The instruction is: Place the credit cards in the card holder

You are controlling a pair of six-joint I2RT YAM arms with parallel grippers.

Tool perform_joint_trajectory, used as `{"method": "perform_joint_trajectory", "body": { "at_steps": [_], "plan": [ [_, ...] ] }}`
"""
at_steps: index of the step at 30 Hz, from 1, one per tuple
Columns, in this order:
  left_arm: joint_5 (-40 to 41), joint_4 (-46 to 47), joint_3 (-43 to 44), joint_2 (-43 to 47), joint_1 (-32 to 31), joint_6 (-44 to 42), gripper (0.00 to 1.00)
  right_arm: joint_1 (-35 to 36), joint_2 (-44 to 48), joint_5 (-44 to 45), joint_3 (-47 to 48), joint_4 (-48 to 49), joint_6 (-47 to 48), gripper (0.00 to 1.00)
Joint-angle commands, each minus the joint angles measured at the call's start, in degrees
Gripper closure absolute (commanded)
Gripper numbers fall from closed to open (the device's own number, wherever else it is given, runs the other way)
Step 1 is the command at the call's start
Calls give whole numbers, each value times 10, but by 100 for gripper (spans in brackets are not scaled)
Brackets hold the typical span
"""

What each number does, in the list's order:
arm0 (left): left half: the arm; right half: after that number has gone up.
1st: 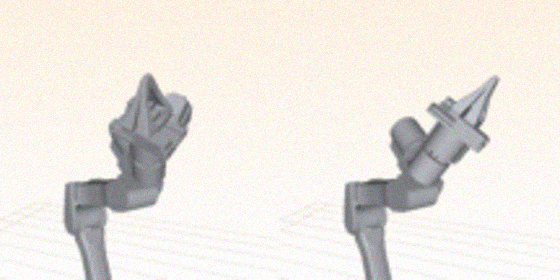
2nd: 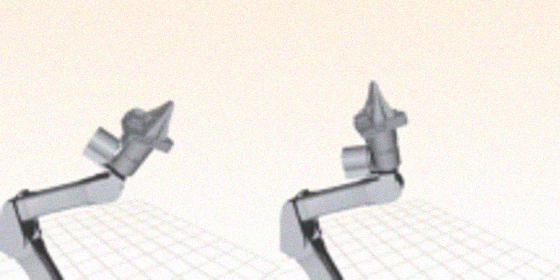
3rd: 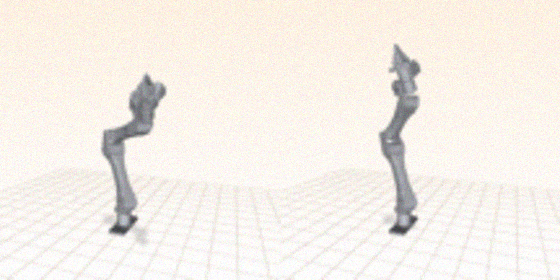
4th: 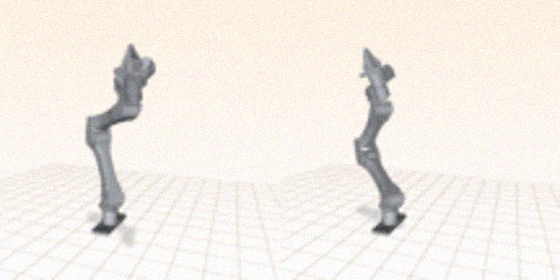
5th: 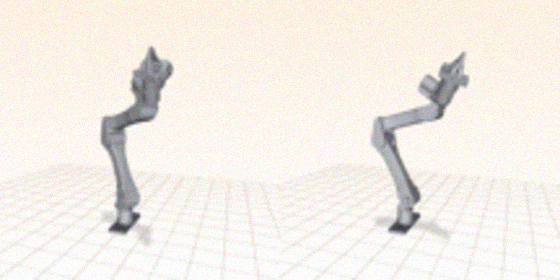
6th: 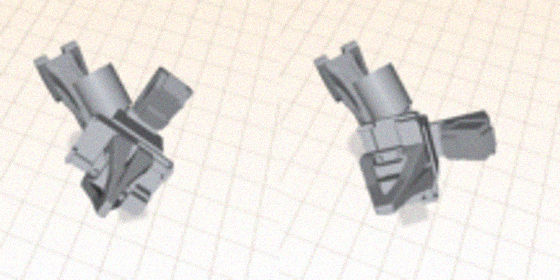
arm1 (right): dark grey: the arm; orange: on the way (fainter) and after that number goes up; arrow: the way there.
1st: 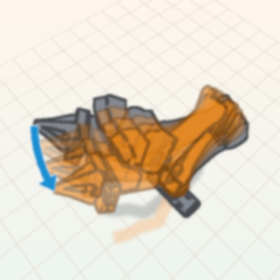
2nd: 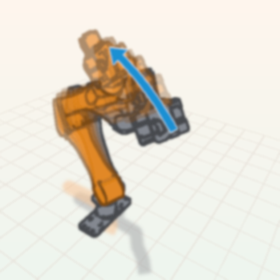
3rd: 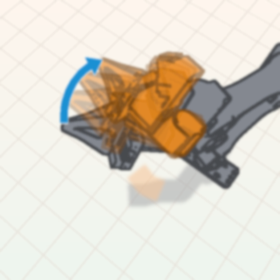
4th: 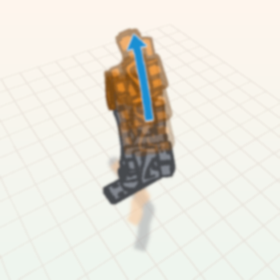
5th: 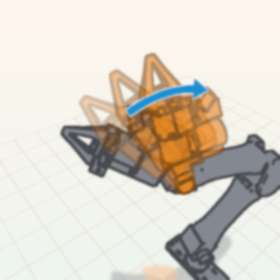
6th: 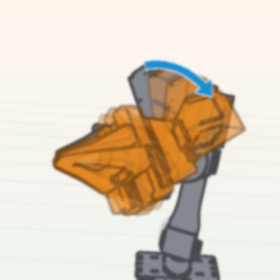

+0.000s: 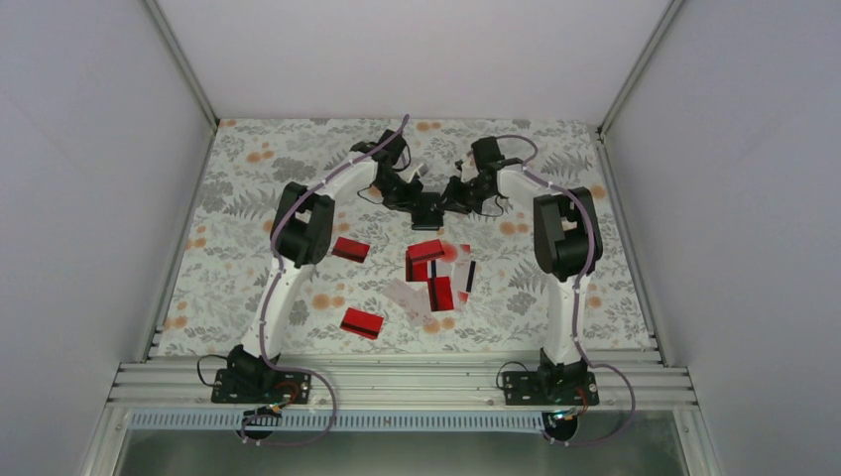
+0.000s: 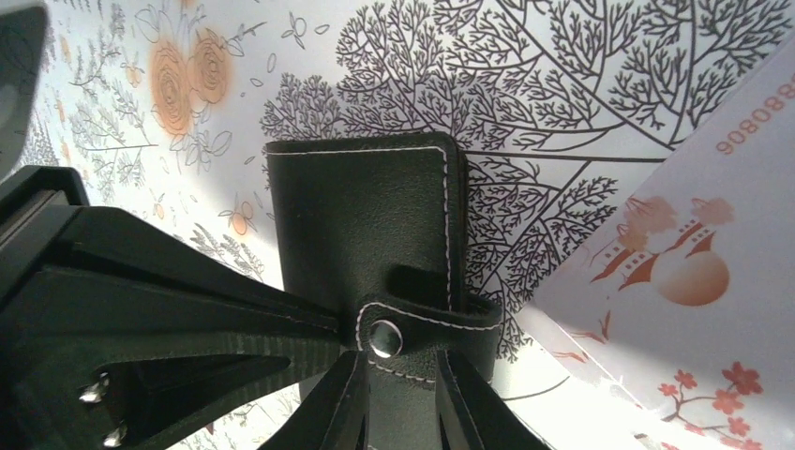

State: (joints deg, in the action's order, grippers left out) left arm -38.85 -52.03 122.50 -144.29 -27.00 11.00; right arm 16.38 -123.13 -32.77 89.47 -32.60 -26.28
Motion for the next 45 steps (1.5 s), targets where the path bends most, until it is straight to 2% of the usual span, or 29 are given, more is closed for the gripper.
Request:
{"method": "perform_joint_trajectory", "body": {
  "at_steps": [1, 45],
  "plan": [
    [18, 0, -2, -42, -11, 0, 98, 5, -15, 0, 19, -3, 6, 81],
    [11, 1, -2, -45, -14, -1, 98, 23, -67, -40, 59, -6, 4, 82]
  ]
}}
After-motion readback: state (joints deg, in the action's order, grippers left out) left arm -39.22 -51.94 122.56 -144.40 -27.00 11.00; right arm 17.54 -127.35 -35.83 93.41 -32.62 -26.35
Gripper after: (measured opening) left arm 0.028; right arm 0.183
